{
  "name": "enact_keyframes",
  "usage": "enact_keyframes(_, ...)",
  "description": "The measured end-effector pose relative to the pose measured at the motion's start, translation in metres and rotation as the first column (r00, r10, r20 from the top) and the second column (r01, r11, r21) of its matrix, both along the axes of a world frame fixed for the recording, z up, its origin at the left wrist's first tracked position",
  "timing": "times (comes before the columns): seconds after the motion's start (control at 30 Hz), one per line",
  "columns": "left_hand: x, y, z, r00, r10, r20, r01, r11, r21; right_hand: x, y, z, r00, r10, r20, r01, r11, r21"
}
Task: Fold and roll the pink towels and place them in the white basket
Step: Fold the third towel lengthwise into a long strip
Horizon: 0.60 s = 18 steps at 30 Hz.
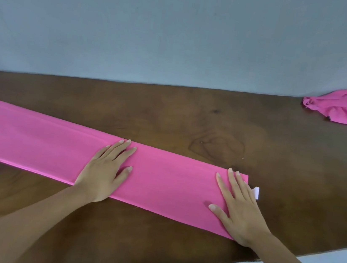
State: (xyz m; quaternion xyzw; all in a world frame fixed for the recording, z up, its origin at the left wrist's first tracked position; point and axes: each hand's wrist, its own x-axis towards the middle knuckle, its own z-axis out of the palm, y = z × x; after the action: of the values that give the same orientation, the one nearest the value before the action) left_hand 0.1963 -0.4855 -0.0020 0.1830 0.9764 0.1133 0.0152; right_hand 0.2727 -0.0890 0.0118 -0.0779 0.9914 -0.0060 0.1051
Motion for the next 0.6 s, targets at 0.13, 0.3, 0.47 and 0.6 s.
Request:
enact_keyframes(0.13,0.003,0.002,-0.001,0.999,0.039,-0.009,-0.039,0.998,0.049,-0.001,0.001,0.0,1.0,-0.017,0.001,0.017,1.0,0.012)
enact_keyframes(0.3,0.015,0.002,-0.001,0.98,0.173,-0.1,-0.161,0.98,0.12,-0.003,-0.002,-0.002,0.999,-0.038,0.002,0.038,0.999,-0.009)
enact_keyframes(0.47,0.041,-0.001,-0.004,0.944,0.318,-0.085,-0.303,0.94,0.155,0.0,-0.003,-0.001,0.999,-0.046,-0.022,0.047,0.999,0.015)
enact_keyframes(0.6,0.074,0.002,-0.003,0.913,0.395,-0.103,-0.382,0.915,0.127,-0.002,-0.003,-0.003,0.997,-0.04,-0.071,0.042,0.999,0.017)
